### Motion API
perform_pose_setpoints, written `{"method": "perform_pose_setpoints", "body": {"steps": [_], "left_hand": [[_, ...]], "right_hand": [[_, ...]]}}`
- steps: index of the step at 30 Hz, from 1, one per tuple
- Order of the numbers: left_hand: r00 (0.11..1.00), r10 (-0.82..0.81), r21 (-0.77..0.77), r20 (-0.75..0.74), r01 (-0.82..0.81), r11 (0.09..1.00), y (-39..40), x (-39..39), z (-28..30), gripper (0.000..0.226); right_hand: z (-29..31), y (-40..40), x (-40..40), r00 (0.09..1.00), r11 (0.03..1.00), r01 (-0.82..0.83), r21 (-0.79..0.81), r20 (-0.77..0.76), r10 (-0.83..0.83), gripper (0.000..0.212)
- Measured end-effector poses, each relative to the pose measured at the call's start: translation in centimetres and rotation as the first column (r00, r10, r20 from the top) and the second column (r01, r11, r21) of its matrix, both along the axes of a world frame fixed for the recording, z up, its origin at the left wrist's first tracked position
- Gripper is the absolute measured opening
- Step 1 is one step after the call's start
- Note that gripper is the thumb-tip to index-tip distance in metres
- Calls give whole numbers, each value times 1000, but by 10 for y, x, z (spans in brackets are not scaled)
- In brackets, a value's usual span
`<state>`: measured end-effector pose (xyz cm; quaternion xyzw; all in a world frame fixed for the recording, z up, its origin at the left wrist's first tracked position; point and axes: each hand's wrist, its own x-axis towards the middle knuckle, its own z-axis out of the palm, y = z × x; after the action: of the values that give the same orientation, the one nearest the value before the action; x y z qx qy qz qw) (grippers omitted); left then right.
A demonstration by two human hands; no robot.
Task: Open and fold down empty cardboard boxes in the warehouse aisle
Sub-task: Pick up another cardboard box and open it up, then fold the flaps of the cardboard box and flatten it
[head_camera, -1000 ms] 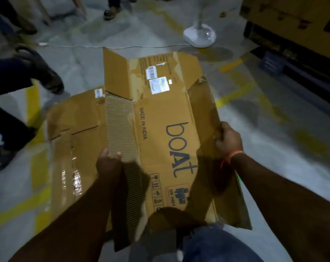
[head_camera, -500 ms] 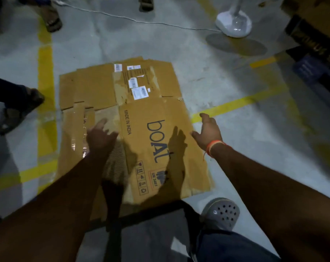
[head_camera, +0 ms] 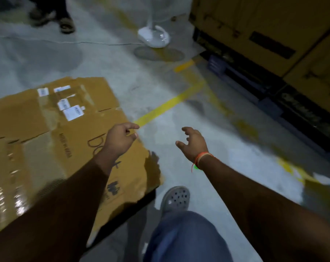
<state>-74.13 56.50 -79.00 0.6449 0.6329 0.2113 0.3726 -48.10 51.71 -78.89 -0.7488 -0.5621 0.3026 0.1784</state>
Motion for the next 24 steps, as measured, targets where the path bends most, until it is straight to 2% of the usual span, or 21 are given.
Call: {"method": "perform_pose_setpoints", "body": {"steps": [6, 12, 18, 24], "left_hand": [[947, -285, 3, 147, 288, 958, -28, 163, 51, 23], [810, -547, 31, 209, 554, 832, -102, 332, 98, 25], [633, -735, 26, 241, 753, 657, -211, 467, 111, 21], [478, -858, -5, 190, 874, 486, -313, 573, 82, 20]], "right_hand": [[56, -100, 132, 959, 957, 279, 72, 29, -282, 58], [92, -228, 249, 831, 827, 551, 112, 16, -556, 55], [91, -362, 334, 642, 640, 763, 93, -1, -766, 54], [66, -472, 396, 394, 392, 918, 59, -28, -919, 49]]}}
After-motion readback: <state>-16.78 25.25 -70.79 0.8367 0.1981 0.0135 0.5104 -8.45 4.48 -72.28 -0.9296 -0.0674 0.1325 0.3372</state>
